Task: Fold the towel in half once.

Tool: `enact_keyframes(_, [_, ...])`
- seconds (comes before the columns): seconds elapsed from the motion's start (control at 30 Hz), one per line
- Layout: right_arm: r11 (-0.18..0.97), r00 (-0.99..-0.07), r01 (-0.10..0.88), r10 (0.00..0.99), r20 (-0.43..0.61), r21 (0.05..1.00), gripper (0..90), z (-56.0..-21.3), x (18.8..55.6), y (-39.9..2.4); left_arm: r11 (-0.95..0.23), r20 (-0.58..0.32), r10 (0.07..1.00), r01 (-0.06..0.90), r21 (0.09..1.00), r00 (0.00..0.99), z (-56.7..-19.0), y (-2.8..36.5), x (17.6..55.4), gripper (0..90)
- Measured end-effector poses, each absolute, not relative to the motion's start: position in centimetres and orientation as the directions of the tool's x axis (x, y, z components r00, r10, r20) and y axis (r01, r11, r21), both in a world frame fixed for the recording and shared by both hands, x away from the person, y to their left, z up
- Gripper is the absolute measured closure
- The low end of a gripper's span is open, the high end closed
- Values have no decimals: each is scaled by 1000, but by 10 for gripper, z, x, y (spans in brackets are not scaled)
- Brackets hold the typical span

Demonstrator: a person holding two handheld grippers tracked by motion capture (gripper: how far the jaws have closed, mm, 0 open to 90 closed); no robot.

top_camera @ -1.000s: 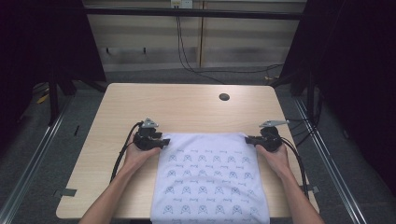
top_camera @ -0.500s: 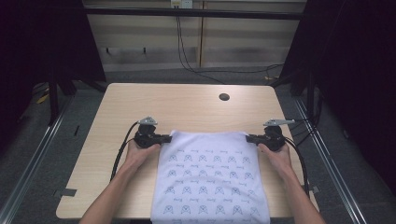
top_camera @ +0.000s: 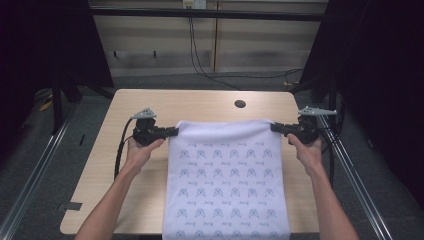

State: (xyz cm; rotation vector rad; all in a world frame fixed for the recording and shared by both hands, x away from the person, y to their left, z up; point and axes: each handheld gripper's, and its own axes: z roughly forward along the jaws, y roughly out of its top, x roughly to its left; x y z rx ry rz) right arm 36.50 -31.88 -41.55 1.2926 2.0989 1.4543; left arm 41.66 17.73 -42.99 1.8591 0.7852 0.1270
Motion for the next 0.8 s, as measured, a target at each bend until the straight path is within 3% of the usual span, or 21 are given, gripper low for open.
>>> enact_keyframes(0.53, [58, -523, 417, 831, 187, 907, 868, -348, 407, -311, -154, -201, 624, 371, 916, 755, -360, 175, 459, 870])
enact_keyframes(0.63, [43, -544, 391, 816, 194, 919, 868, -330, 408, -315, -108, -213, 608, 346, 932, 765, -340, 180, 454, 870])
enact_keyframes(0.8, [29, -604, 343, 773, 196, 939, 869, -320, 389, -316, -148, -184, 587, 328, 933, 788, -335, 188, 430, 870])
